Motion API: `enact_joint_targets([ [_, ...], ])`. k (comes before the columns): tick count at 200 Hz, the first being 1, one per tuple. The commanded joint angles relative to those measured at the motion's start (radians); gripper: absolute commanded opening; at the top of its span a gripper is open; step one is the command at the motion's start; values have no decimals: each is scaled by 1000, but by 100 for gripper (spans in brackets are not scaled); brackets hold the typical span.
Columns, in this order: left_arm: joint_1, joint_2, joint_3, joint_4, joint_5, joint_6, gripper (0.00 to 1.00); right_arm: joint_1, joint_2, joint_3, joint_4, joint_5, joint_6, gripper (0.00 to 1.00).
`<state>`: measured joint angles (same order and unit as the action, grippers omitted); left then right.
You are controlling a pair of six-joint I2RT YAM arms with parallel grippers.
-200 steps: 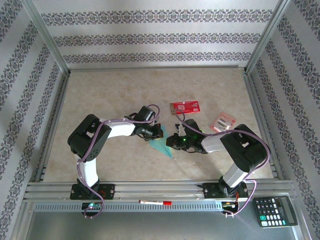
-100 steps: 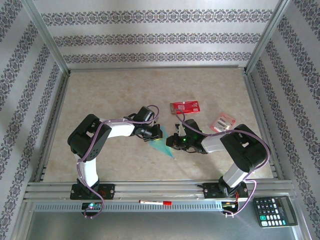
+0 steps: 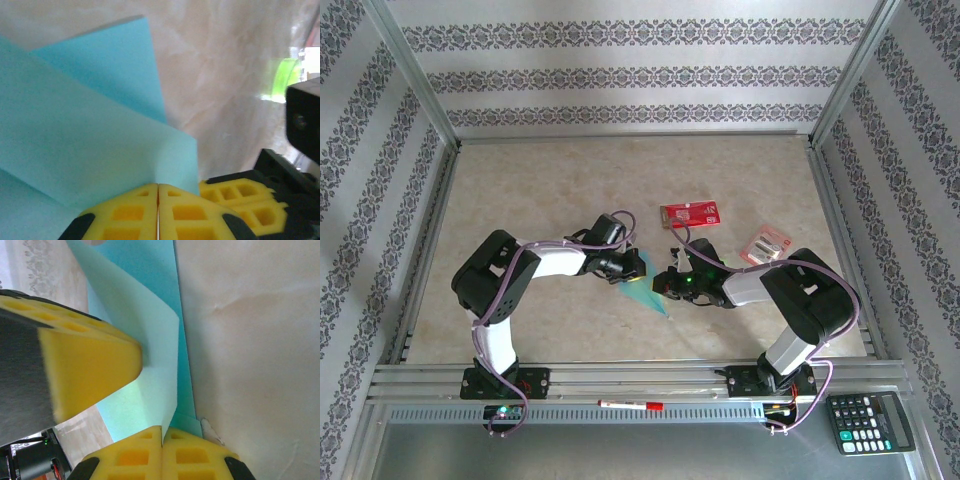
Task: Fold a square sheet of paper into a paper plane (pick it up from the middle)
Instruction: Fourth fold the wing at the center of the table.
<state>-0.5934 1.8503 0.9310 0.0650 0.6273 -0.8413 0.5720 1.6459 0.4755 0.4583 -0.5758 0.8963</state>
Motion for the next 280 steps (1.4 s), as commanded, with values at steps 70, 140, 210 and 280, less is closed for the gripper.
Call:
enact_joint_targets([
  [70,18,15,36,8,-1,6,14,6,34,-15,-10,45,6,2],
  [140,59,28,-5,-23,-36,43,10,11,39,-21,-4,55,9,3],
  [210,61,47,-38,-11,-35,55,7,18,27,-17,-5,56,15,5],
  [280,63,66,-44,-19,-46,77,5,20,-56,-21,-52,48,13,16],
])
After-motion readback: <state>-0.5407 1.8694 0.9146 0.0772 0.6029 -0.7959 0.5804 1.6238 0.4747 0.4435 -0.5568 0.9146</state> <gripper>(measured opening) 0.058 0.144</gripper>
